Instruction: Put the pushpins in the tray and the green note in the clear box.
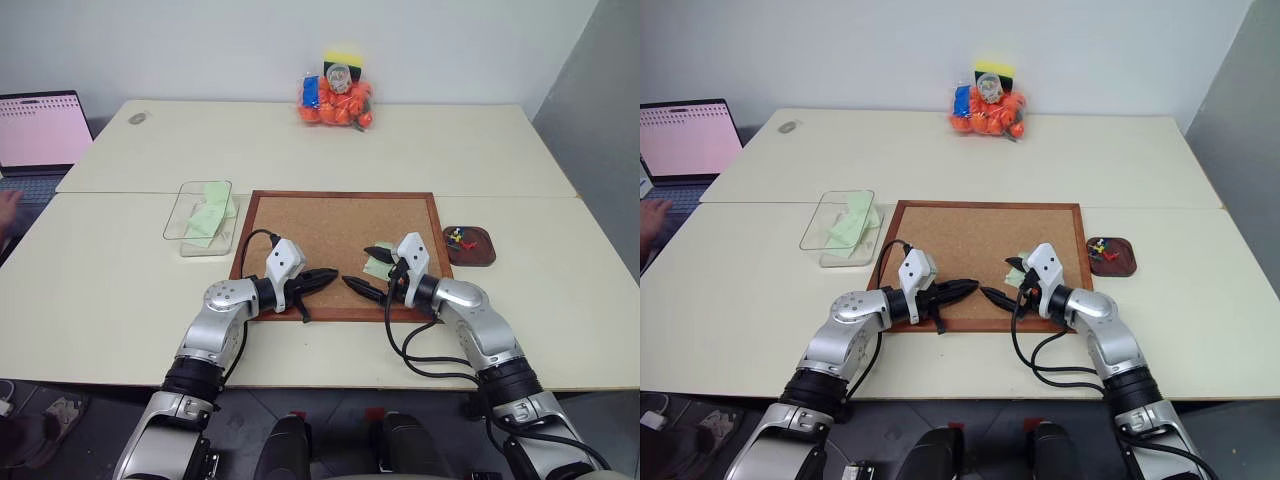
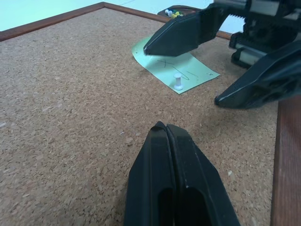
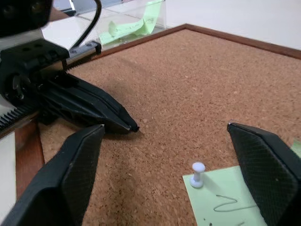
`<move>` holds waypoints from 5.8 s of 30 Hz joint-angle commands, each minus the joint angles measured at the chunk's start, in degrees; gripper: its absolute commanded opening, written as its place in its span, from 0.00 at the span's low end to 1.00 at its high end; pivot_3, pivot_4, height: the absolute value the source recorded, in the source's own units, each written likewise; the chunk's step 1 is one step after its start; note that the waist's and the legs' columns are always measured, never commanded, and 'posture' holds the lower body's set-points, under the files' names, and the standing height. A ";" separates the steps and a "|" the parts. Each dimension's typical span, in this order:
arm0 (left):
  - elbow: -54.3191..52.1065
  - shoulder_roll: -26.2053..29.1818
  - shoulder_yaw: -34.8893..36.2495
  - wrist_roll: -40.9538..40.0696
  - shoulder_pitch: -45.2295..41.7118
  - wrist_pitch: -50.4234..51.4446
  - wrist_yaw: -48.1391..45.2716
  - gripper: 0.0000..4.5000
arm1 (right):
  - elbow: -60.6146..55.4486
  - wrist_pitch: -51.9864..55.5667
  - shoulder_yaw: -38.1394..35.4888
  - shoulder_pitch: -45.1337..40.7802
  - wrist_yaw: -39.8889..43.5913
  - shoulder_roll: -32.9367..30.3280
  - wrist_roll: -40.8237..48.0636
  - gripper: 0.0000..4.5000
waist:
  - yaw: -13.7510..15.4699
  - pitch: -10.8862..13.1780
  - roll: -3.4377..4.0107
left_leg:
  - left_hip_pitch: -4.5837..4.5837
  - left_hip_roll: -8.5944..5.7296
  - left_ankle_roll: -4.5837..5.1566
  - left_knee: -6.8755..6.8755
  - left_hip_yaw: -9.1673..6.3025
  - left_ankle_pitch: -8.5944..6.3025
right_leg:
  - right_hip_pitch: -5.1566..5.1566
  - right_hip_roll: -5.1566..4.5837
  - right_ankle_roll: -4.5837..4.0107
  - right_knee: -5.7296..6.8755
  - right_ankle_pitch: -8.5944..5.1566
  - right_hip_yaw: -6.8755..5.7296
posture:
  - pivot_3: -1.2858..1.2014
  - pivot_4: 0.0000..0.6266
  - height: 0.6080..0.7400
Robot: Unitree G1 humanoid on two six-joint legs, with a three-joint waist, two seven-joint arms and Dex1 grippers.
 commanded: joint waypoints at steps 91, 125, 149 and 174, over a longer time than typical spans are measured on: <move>-8.40 -14.77 17.18 -40.32 -7.31 58.88 14.23 0.91 | -6.42 -50.74 6.89 -6.29 8.75 -15.71 -15.60 0.00 | -0.10 0.40 -0.64 | -0.03 -0.04 -0.14 0.03 -0.06 0.07 | -0.01 -0.08 0.03 0.06 -0.01 -0.02 | 0.52 0.24 1.00; -8.96 -11.47 11.53 -33.61 -6.80 49.09 9.71 0.00 | -14.98 -39.45 3.48 -3.60 6.49 -16.69 -9.31 0.00 | -0.08 0.40 -0.63 | -0.03 -0.04 -0.14 0.03 -0.05 0.07 | -0.01 -0.09 0.03 0.08 0.00 0.00 | 0.52 0.24 1.00; -10.21 -8.43 -10.80 0.82 -8.65 3.26 2.91 0.00 | -15.89 20.98 -19.58 -0.82 -26.70 -7.78 -2.48 0.00 | 0.77 0.38 -0.60 | -0.06 -0.10 -0.10 0.01 0.08 0.06 | -0.07 -0.14 0.01 0.08 0.00 0.10 | 0.52 0.24 1.00; -6.44 -9.12 -11.17 5.44 -9.52 -1.67 2.11 0.00 | -8.34 30.13 -27.02 -5.64 -32.58 -7.33 2.45 0.69 | -0.26 0.38 -0.59 | -0.11 -0.06 -0.06 0.00 0.08 0.04 | -0.12 -0.04 0.02 0.10 -0.01 0.08 | 0.52 0.24 1.00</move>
